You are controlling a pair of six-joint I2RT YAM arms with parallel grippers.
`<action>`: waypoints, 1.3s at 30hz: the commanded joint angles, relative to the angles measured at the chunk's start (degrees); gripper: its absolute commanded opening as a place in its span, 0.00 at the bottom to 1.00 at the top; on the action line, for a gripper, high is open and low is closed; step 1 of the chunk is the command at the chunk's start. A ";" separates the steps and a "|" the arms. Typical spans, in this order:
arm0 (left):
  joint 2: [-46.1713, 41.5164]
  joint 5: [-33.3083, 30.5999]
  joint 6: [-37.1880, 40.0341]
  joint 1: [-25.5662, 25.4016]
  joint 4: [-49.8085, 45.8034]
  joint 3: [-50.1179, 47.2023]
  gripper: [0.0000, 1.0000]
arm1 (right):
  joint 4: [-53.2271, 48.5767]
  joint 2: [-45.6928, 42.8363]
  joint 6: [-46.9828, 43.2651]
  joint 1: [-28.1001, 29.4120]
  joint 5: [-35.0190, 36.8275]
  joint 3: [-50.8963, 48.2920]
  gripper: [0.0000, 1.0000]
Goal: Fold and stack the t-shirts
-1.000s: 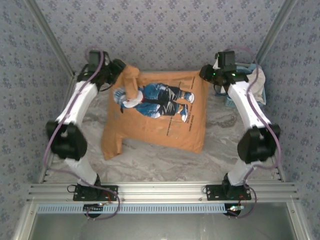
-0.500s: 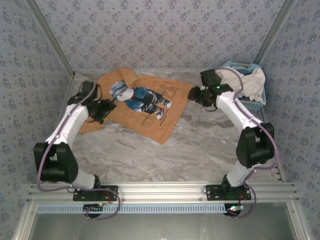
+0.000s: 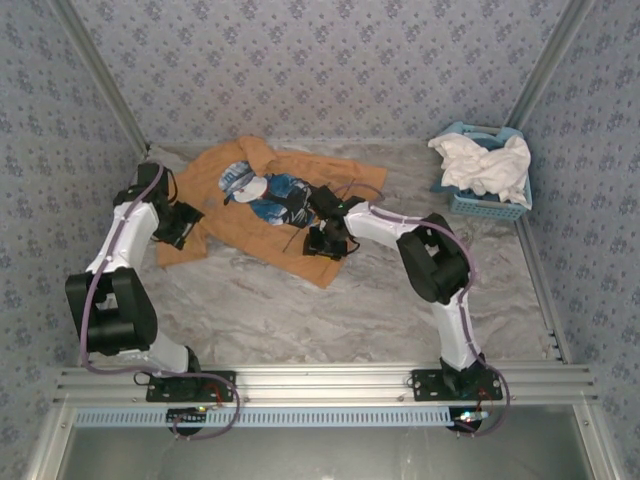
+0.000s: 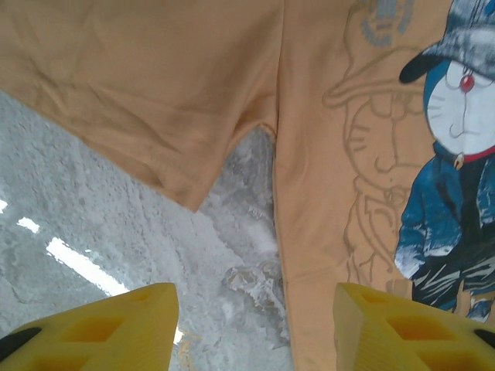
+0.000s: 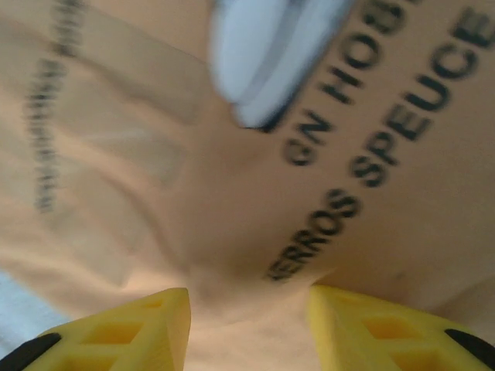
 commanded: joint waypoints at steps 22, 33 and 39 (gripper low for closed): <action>-5.90 2.88 0.38 -10.81 -8.51 -17.01 0.64 | -19.06 -19.34 -13.14 -20.05 7.44 -5.53 0.59; -0.15 -0.11 -1.31 -16.20 -3.51 -21.55 0.66 | -20.30 -34.68 -8.24 -18.40 5.17 -19.33 0.64; 3.49 3.24 -4.31 -19.30 5.20 -20.46 0.64 | -19.02 -39.36 -3.52 -20.07 4.02 -28.91 0.65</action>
